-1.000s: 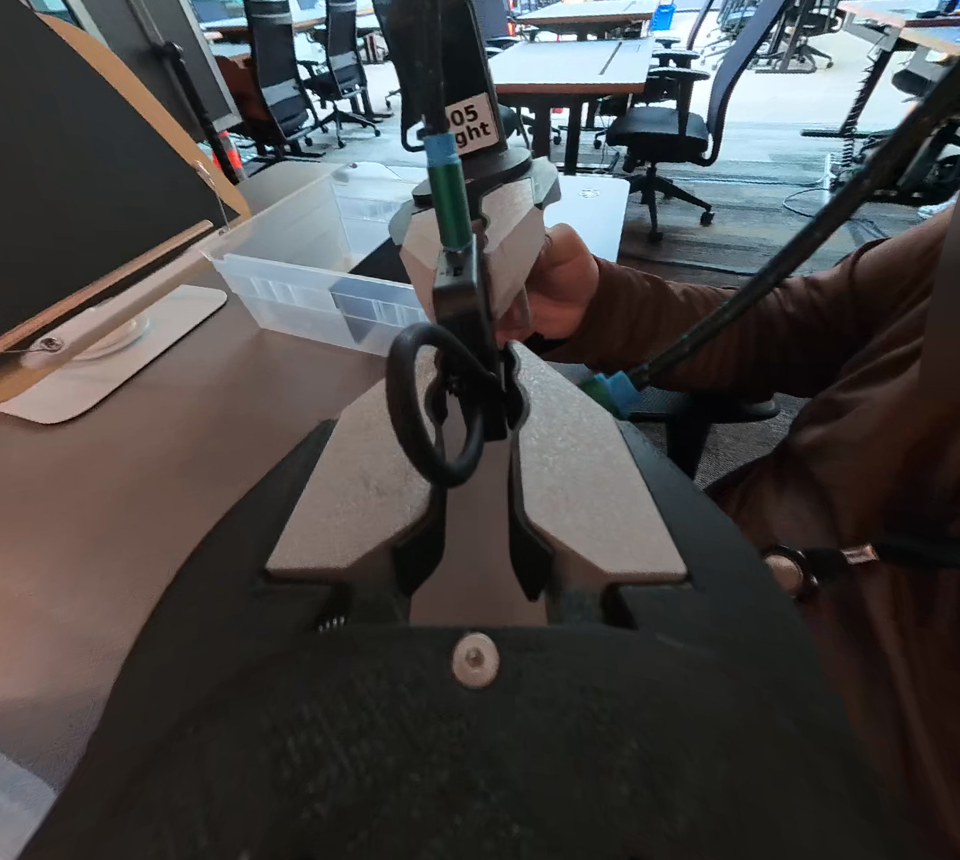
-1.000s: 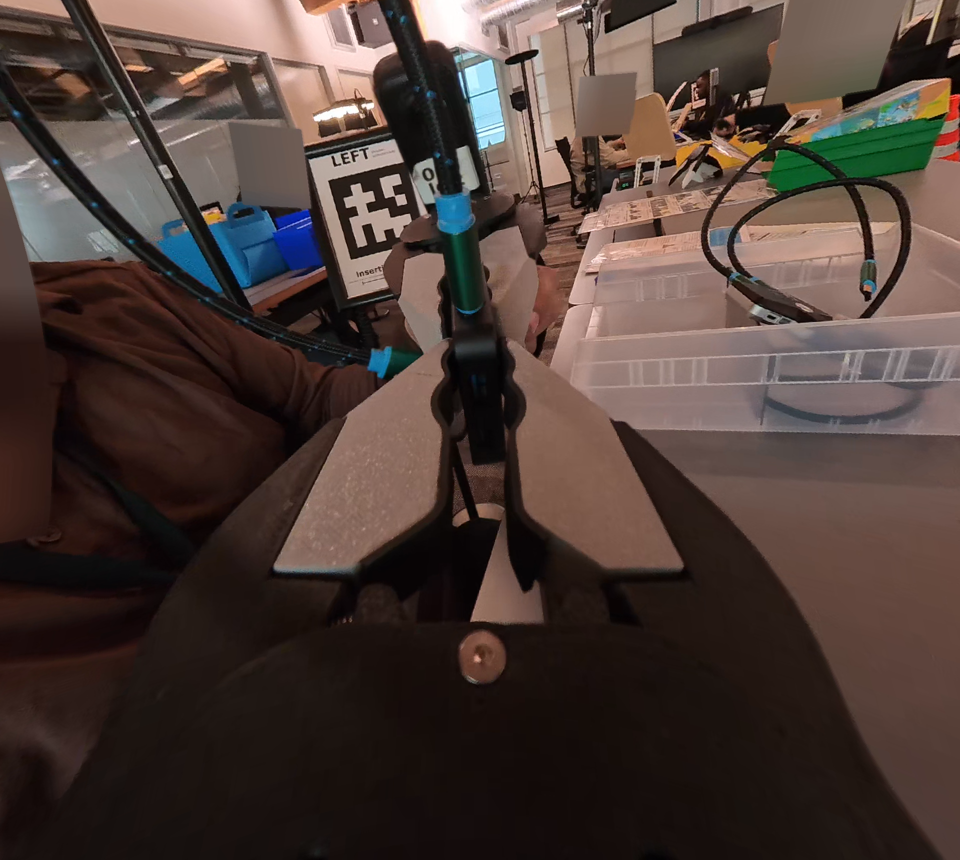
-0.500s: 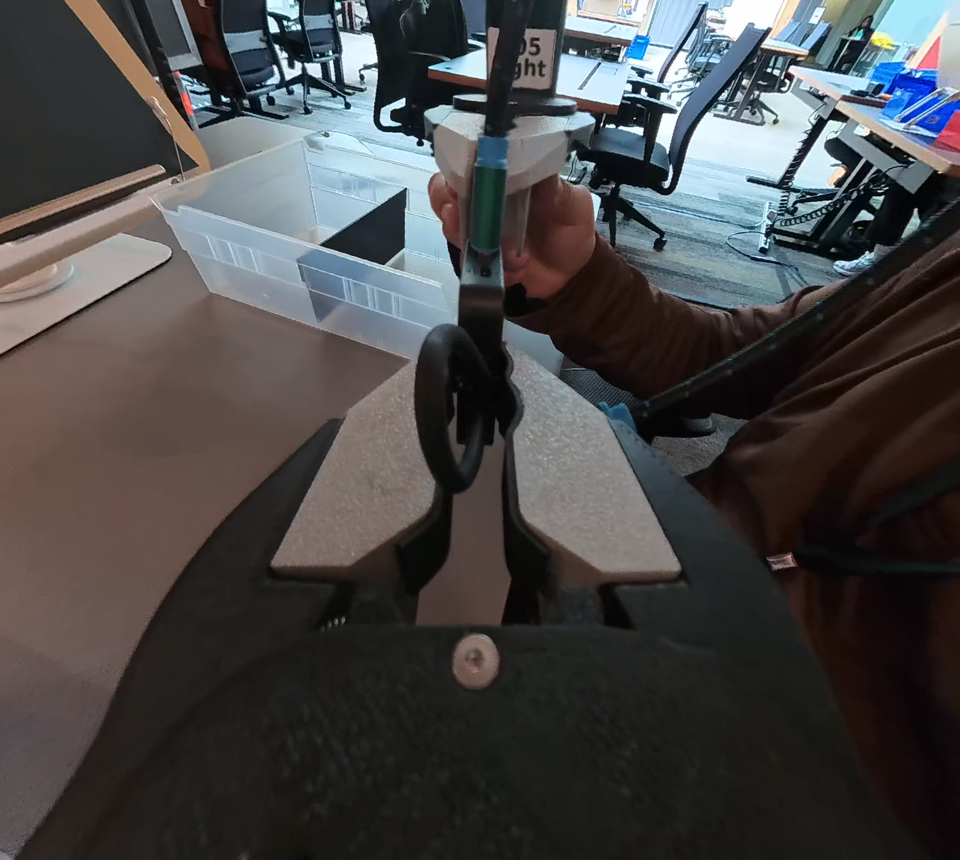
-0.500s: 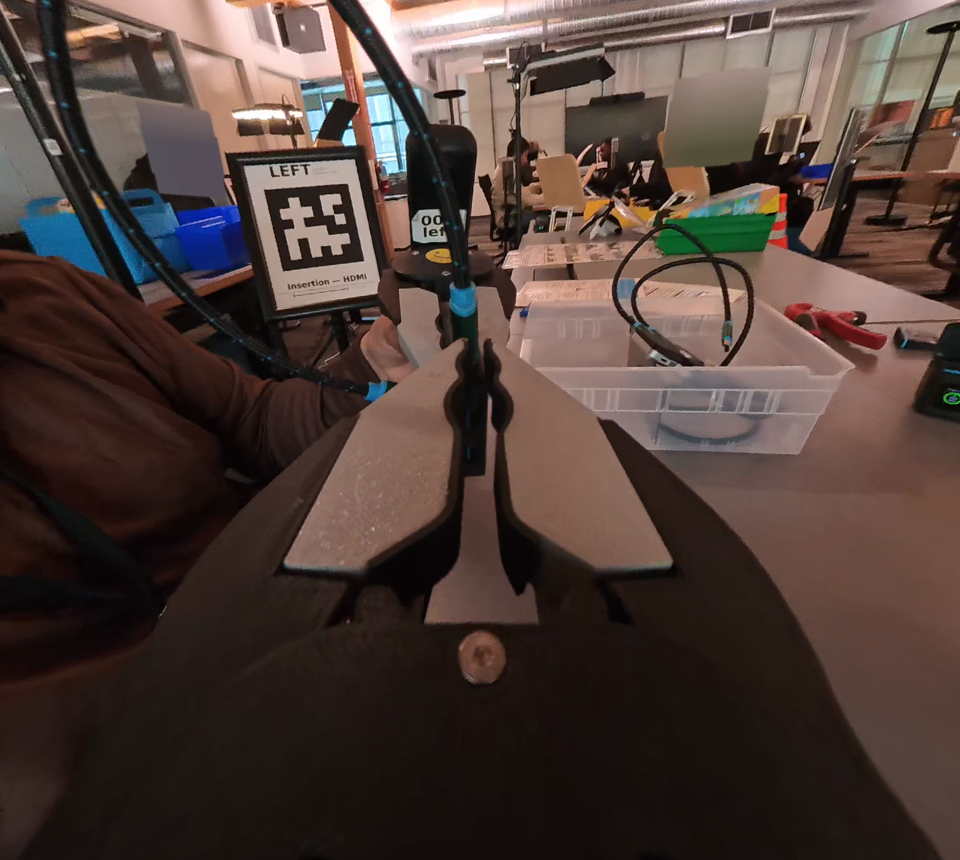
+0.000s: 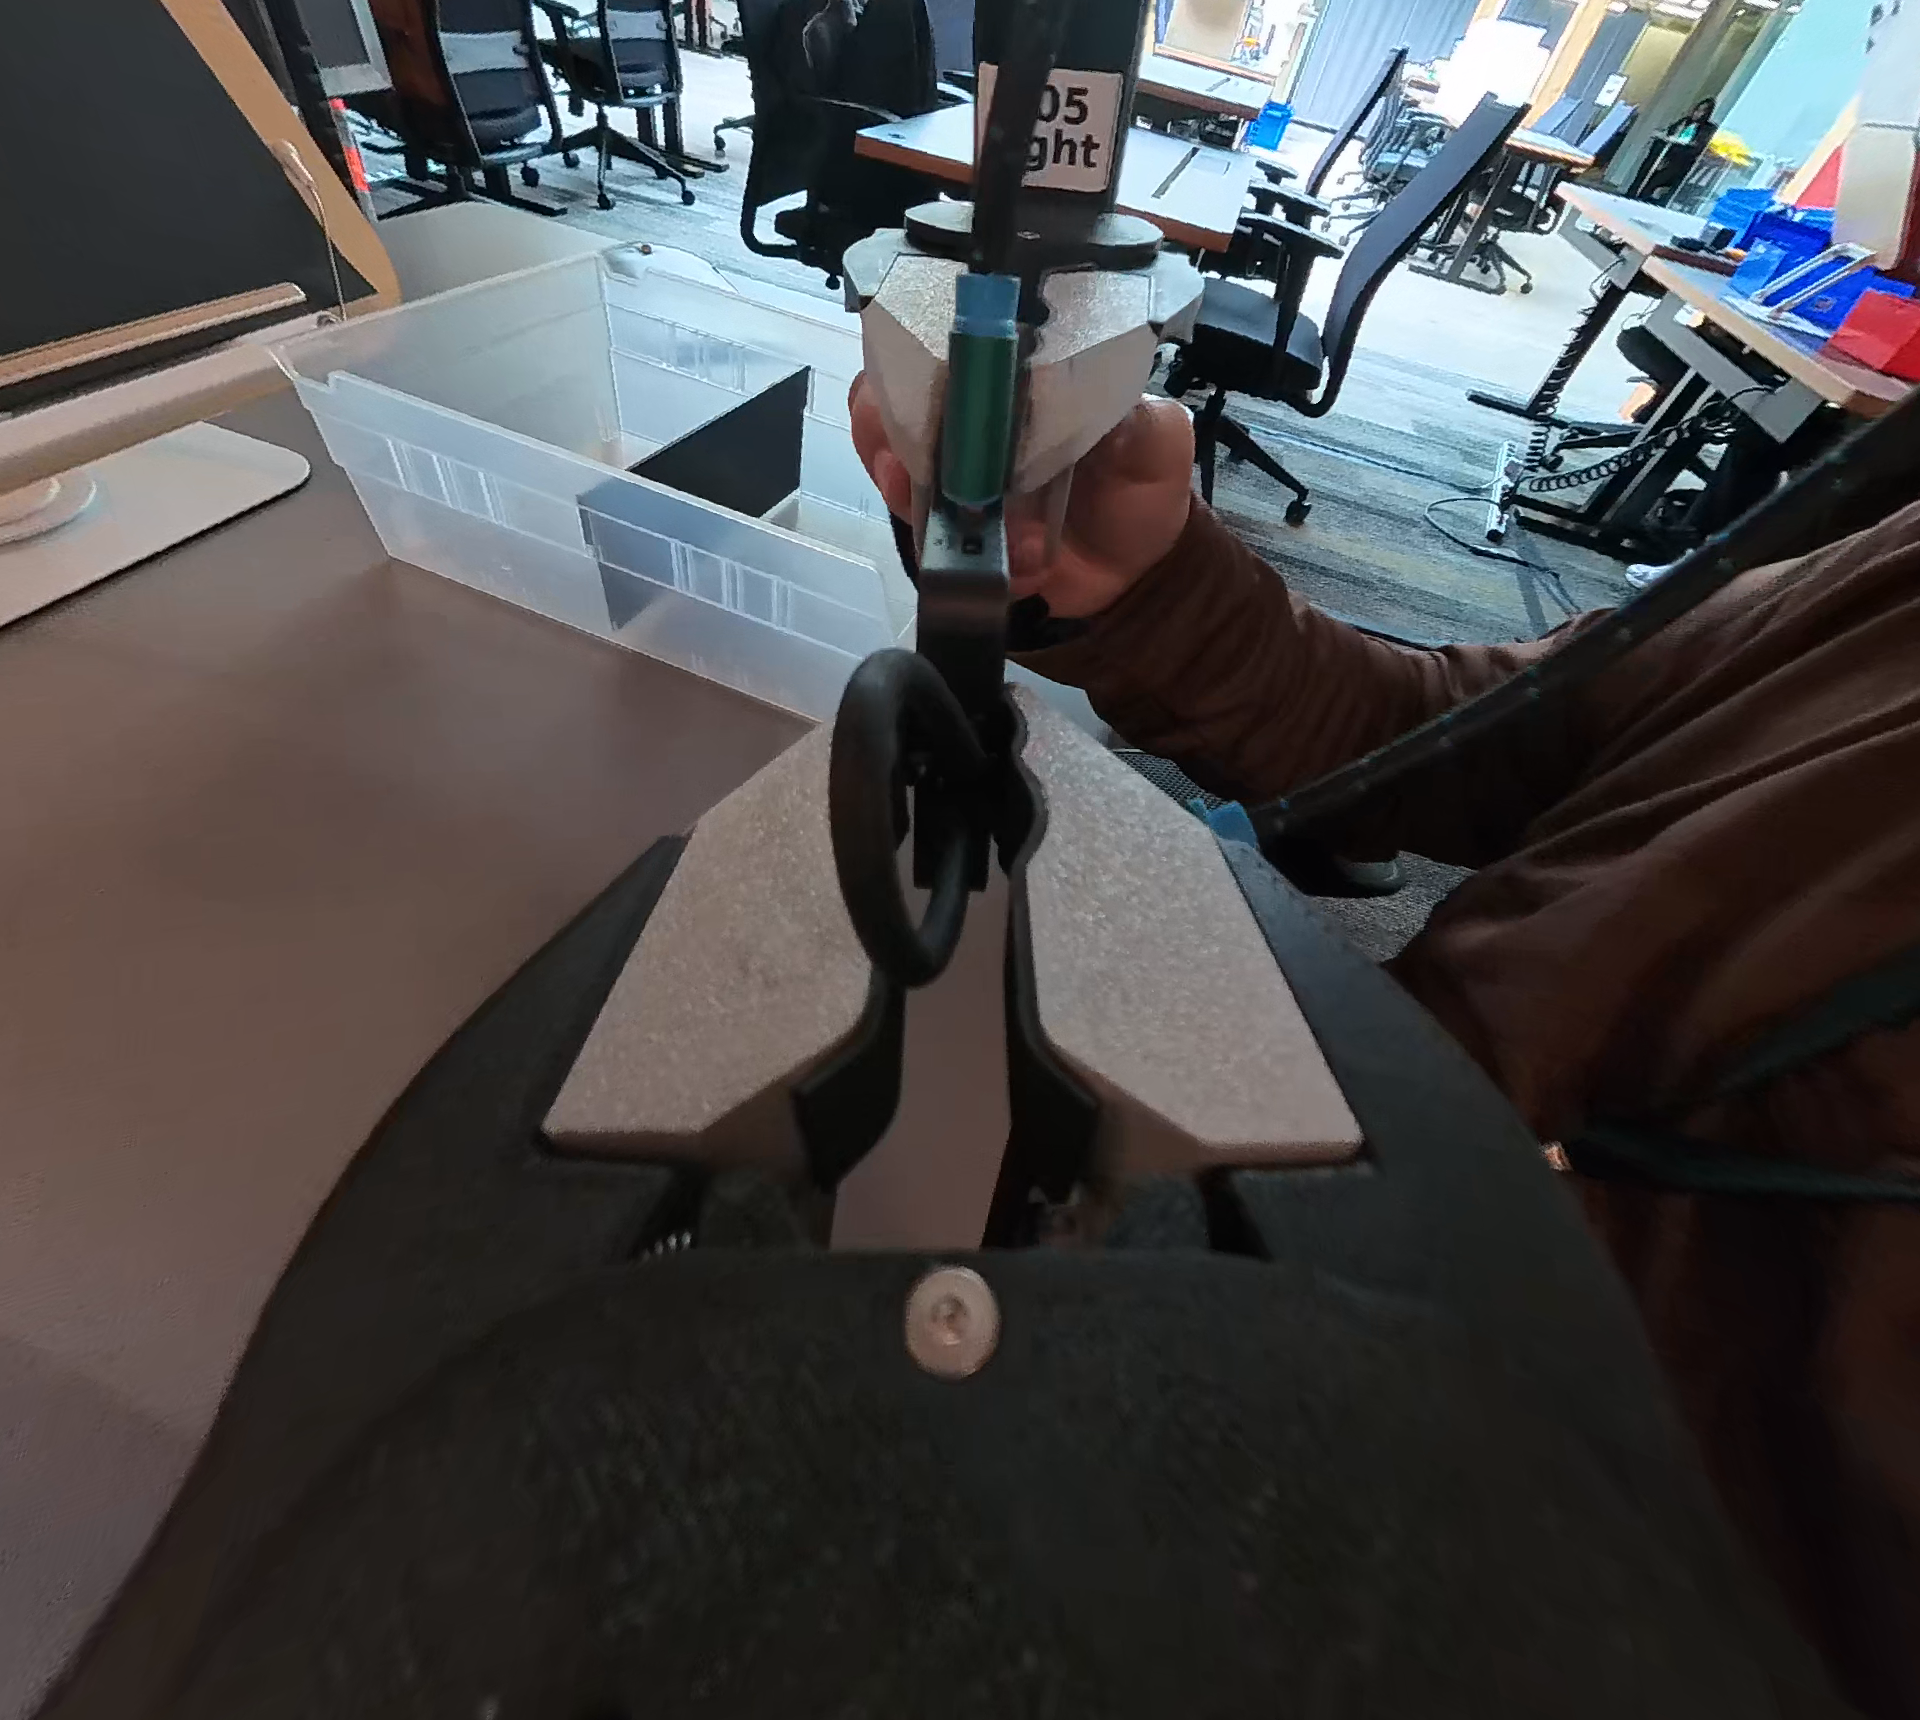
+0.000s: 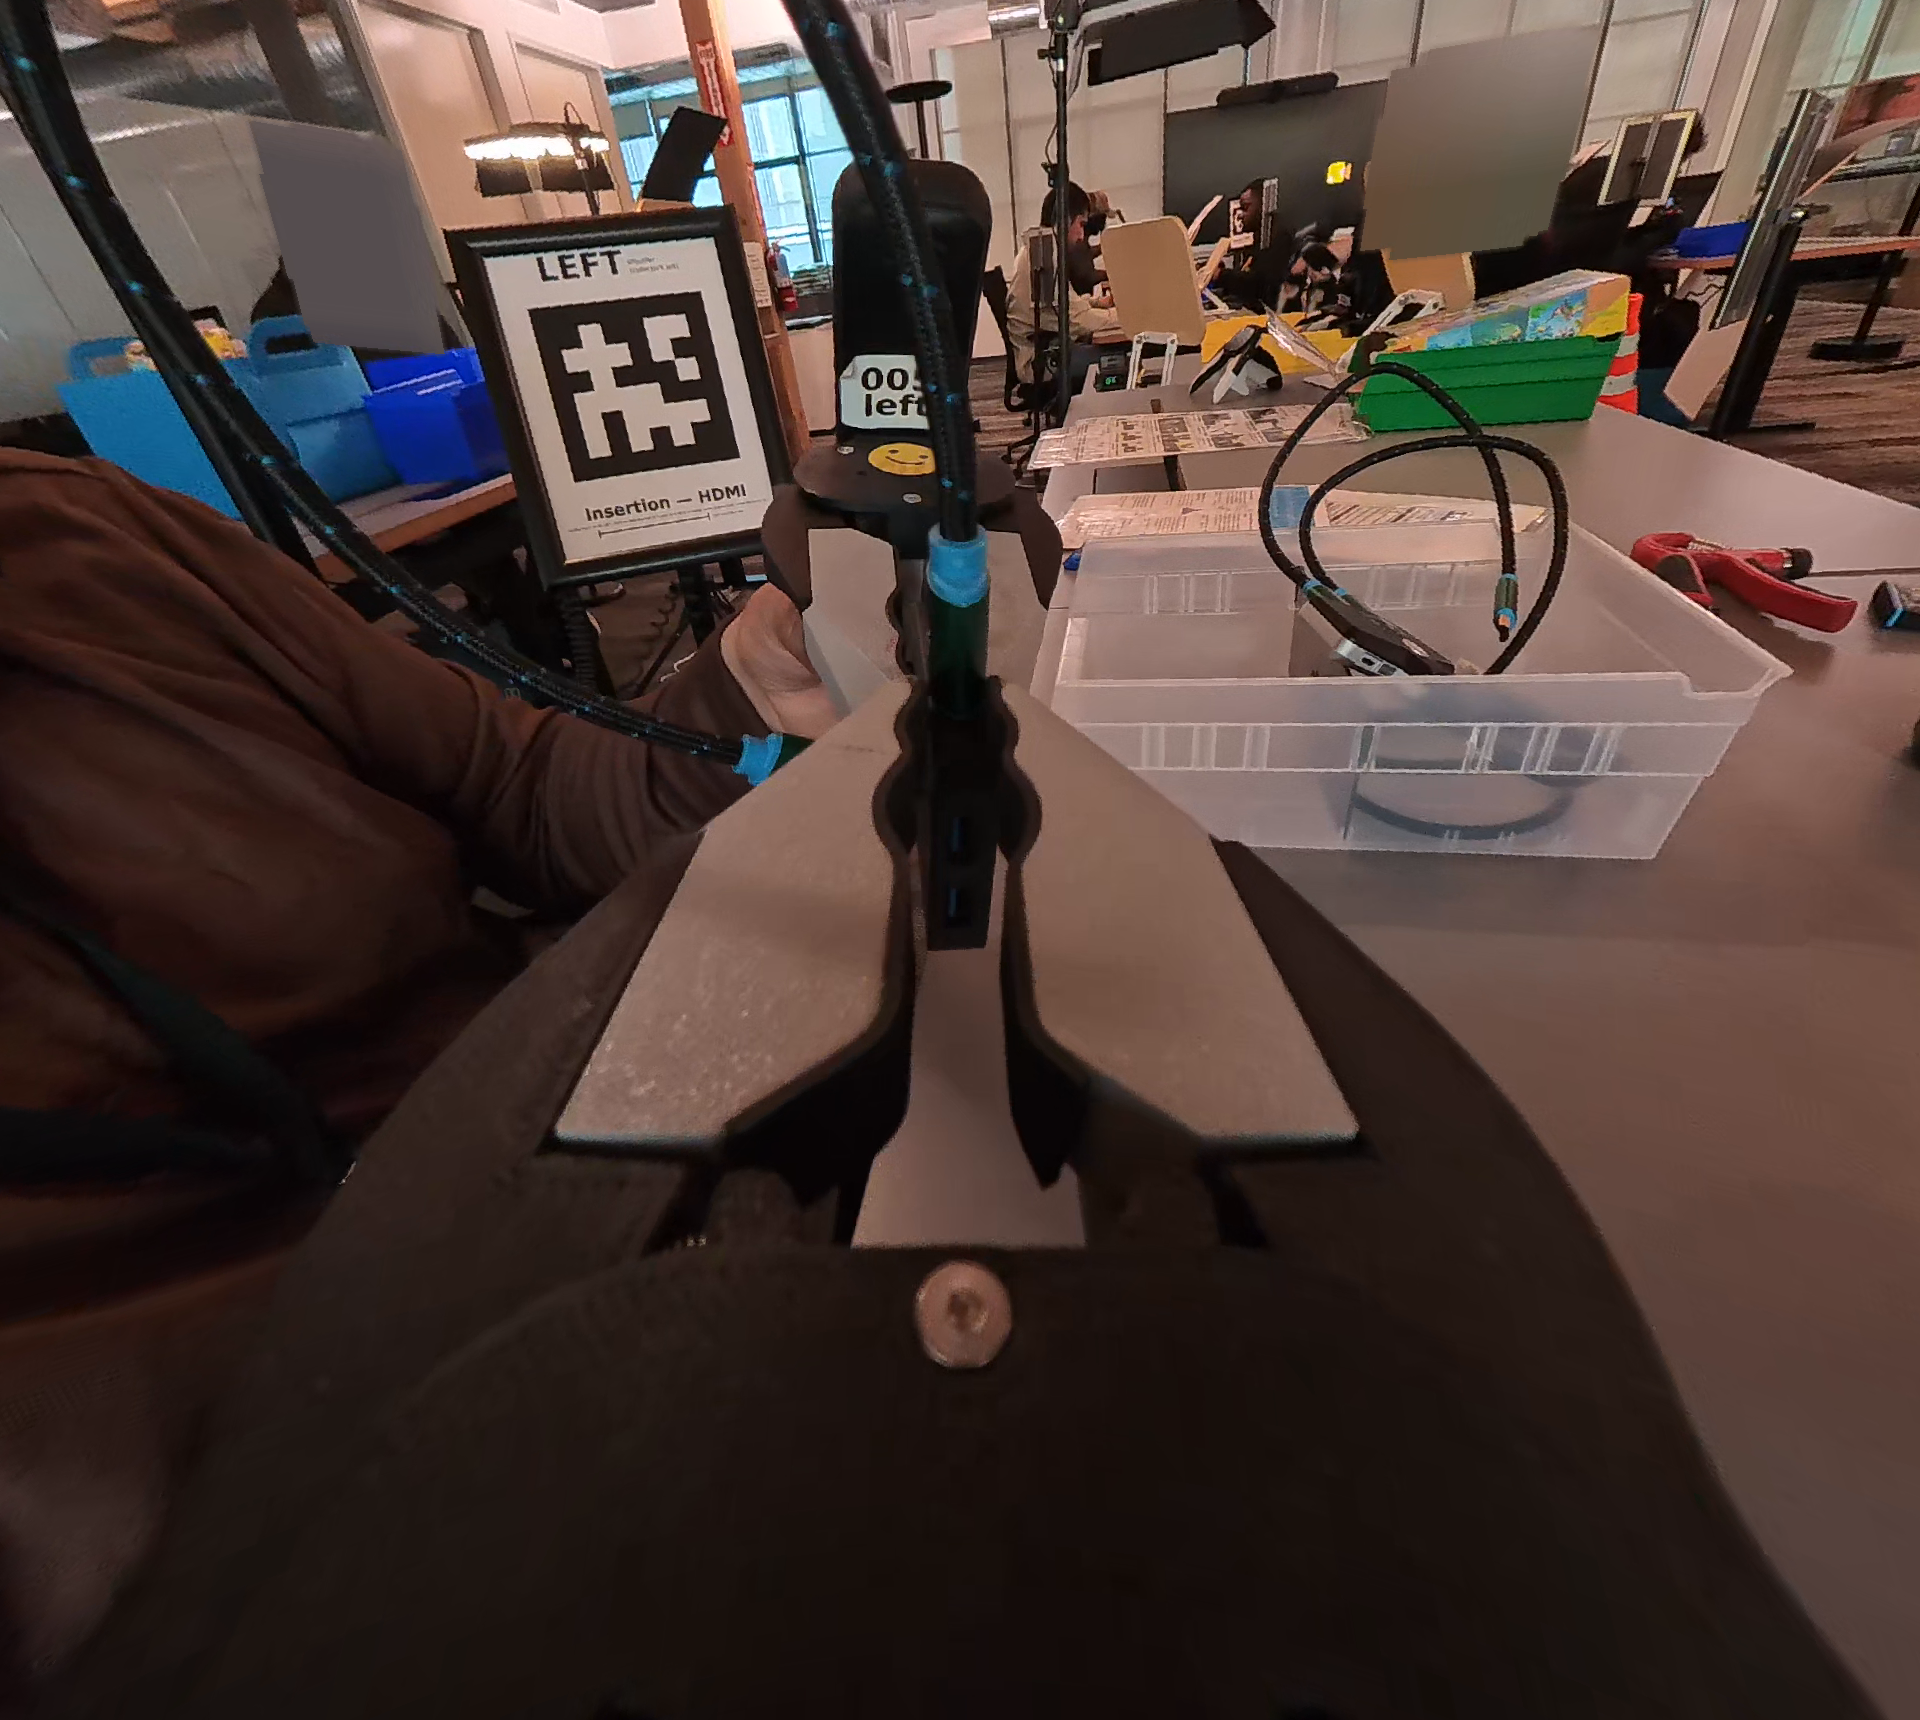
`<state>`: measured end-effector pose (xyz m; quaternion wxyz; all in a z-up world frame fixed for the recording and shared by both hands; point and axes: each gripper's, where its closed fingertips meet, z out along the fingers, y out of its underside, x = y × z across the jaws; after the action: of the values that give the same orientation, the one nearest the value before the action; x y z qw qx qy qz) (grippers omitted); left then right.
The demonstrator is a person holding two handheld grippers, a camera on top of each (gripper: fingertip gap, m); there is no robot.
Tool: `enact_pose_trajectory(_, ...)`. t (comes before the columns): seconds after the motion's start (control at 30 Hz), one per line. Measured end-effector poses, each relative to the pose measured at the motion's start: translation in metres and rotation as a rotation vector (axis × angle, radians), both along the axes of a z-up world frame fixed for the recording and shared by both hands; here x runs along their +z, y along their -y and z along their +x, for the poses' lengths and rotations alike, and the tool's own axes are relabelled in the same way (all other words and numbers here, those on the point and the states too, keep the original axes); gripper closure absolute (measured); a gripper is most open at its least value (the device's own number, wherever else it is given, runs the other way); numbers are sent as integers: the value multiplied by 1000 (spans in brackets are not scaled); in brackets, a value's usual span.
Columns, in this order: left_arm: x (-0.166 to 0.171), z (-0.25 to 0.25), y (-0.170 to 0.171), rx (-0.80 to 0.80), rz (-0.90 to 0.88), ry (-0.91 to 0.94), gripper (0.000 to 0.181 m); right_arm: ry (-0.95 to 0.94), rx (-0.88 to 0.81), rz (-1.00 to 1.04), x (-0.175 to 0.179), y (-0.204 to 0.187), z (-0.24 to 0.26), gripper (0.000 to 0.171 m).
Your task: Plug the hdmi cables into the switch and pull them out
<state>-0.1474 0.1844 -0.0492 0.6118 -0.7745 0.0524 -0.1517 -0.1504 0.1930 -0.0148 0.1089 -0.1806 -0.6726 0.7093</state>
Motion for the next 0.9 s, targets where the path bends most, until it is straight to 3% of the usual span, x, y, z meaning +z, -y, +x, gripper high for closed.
enact_pose_trajectory(0.57, -6, 5, -7, -38, 0, 34, 168, 16, 26, 64, -16, 12, -3, 164)
enact_pose_trajectory(0.73, -12, -7, -8, 50, -21, -60, 170, -4, -36, 74, -20, 16, -14, 163)
enact_pose_trajectory(0.9, -12, -8, -11, 39, 30, 65, 170, -21, -63, 47, -20, 15, -19, 164)
